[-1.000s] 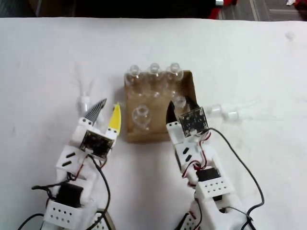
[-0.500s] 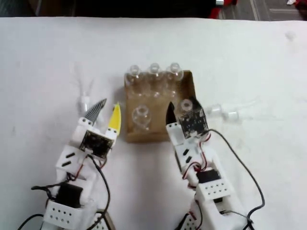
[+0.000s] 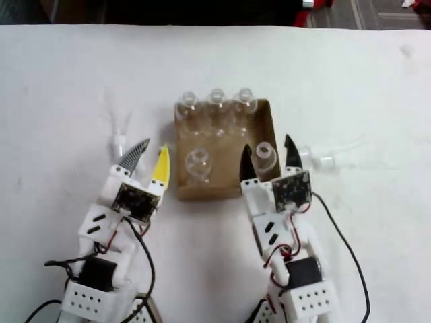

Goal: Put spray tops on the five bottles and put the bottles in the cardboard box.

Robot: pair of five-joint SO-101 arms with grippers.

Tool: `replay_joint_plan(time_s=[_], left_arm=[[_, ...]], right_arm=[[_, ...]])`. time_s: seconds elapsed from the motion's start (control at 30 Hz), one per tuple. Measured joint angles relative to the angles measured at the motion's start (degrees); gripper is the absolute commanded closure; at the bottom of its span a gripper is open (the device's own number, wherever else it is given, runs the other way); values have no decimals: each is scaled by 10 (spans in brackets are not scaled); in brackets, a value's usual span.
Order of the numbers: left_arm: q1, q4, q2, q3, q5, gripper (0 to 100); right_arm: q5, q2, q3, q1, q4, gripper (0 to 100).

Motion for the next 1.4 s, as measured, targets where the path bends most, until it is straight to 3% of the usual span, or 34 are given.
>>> replay_joint_plan(time_s=[0.37,0.57,1.03,1.4], left_arm=[[0,0,0,0,0,894],[0,0,0,0,0,894],[0,0,0,0,0,894],[0,0,0,0,0,894]], right_arm=[[-51,4,0,64,-11,737],[-51,6,12,69,-73,737],[-51,5,10,67,-75,737],[-52,-38,9,119,96,737]])
